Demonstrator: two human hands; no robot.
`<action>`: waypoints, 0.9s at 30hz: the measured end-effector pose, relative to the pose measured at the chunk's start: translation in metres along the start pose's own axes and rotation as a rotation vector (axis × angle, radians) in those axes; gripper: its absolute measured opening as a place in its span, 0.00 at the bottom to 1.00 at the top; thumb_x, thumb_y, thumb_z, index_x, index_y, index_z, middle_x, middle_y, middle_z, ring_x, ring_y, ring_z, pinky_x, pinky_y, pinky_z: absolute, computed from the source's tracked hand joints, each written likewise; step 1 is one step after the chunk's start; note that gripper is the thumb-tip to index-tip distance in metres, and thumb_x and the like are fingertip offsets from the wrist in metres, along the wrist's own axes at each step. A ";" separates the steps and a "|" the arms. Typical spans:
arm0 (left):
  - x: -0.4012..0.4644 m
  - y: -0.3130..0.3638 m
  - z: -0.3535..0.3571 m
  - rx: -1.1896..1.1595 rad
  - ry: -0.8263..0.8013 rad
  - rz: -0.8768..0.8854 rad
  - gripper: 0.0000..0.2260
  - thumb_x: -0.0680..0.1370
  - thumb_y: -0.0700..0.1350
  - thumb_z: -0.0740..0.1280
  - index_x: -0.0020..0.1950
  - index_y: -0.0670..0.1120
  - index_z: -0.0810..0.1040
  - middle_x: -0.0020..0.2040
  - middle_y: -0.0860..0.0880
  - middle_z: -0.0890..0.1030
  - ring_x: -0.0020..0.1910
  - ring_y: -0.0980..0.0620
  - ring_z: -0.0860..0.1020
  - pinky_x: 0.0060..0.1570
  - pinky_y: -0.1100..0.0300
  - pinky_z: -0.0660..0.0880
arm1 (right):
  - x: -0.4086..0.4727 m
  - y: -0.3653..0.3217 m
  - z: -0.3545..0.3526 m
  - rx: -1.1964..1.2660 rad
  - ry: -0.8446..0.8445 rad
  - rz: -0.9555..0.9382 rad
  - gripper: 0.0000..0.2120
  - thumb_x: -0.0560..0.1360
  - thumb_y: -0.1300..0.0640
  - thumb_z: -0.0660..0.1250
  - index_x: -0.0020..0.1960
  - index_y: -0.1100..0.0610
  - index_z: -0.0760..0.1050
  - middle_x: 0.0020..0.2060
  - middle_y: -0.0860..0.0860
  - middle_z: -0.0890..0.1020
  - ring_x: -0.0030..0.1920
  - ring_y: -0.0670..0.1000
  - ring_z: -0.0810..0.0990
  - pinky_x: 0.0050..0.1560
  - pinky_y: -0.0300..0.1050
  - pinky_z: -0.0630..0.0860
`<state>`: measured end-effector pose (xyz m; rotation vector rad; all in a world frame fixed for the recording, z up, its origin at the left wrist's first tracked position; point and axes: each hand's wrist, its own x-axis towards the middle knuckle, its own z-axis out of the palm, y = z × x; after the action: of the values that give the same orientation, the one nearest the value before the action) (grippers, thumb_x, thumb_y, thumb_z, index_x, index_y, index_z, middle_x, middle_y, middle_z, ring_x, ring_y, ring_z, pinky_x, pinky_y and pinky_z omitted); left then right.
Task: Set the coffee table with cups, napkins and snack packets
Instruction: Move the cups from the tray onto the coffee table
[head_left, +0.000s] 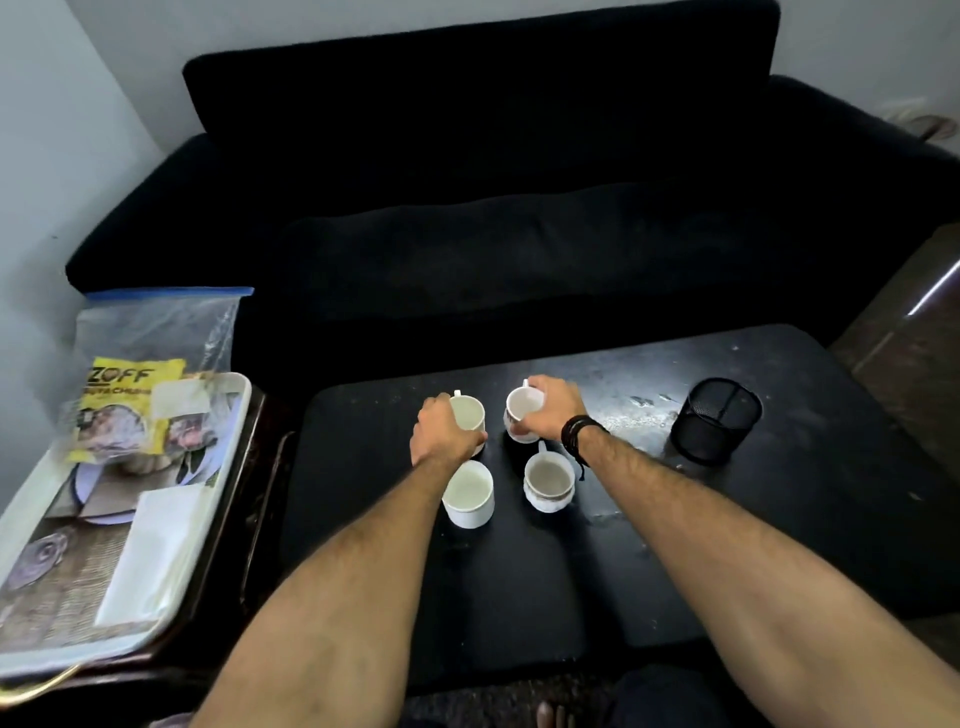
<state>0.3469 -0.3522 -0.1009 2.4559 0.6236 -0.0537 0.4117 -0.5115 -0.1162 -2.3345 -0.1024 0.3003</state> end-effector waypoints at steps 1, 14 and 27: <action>0.000 0.000 0.003 -0.003 0.006 -0.003 0.27 0.65 0.49 0.78 0.60 0.43 0.74 0.58 0.45 0.76 0.56 0.41 0.78 0.52 0.50 0.76 | 0.001 0.002 0.002 0.008 0.002 0.000 0.23 0.59 0.53 0.79 0.52 0.53 0.79 0.45 0.50 0.82 0.48 0.52 0.80 0.45 0.40 0.74; 0.007 -0.010 0.009 -0.022 -0.066 0.023 0.49 0.64 0.59 0.78 0.77 0.45 0.56 0.71 0.44 0.67 0.69 0.43 0.68 0.63 0.48 0.71 | -0.001 -0.001 0.002 -0.133 0.025 0.023 0.46 0.57 0.47 0.80 0.71 0.52 0.66 0.65 0.52 0.73 0.68 0.56 0.67 0.65 0.51 0.68; -0.047 -0.128 -0.095 0.100 0.290 0.033 0.26 0.82 0.56 0.56 0.75 0.42 0.62 0.74 0.42 0.64 0.73 0.43 0.64 0.71 0.49 0.63 | -0.034 -0.123 0.044 -0.057 0.005 -0.396 0.27 0.66 0.47 0.76 0.63 0.49 0.74 0.63 0.51 0.74 0.68 0.54 0.67 0.67 0.50 0.65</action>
<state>0.2382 -0.2279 -0.0845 2.5928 0.7184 0.2954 0.3701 -0.4002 -0.0523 -2.3070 -0.5686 0.0943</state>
